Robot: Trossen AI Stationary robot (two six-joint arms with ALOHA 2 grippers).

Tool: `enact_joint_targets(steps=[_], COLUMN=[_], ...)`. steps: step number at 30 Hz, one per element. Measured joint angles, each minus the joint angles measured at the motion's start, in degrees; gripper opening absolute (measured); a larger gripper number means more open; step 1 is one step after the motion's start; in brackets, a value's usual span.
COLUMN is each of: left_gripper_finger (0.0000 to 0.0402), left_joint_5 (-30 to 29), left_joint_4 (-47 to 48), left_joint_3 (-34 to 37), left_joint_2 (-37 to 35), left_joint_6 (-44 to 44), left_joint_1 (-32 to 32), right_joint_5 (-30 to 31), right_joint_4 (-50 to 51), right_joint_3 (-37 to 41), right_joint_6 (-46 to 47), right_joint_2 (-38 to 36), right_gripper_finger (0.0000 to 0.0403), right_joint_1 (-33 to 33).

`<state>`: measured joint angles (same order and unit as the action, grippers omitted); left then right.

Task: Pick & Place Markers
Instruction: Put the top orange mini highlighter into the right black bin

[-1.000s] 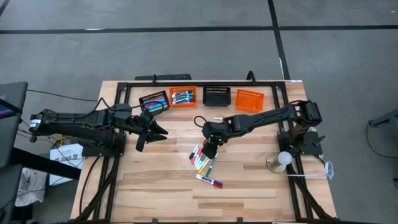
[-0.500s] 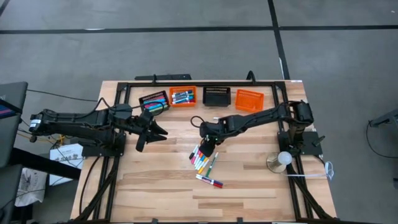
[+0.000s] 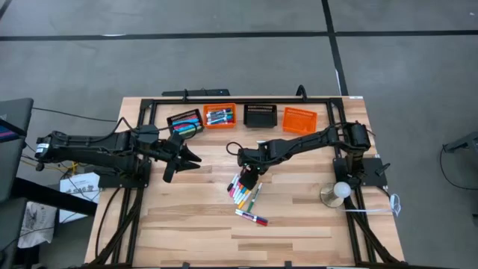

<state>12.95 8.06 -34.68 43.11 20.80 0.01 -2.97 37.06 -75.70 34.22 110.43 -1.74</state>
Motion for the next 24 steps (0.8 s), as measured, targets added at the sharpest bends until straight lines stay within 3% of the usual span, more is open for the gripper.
enact_joint_targets(steps=[17, 24], left_gripper_finger=[0.0131, 0.0131], left_joint_5=[0.2, 0.5], left_joint_4=[0.2, 0.4], left_joint_3=[0.0, 0.1], left_joint_2=[-0.1, -0.4], left_joint_6=[-2.6, -2.8], left_joint_1=[0.0, 0.0], right_joint_5=[-0.1, 4.3], right_joint_4=[6.7, 8.6], right_joint_3=[-10.2, -13.2], right_joint_6=[-3.2, -3.0], right_joint_2=[9.4, 12.9], right_gripper_finger=[0.0163, 0.0163], right_joint_1=[0.8, 1.0])
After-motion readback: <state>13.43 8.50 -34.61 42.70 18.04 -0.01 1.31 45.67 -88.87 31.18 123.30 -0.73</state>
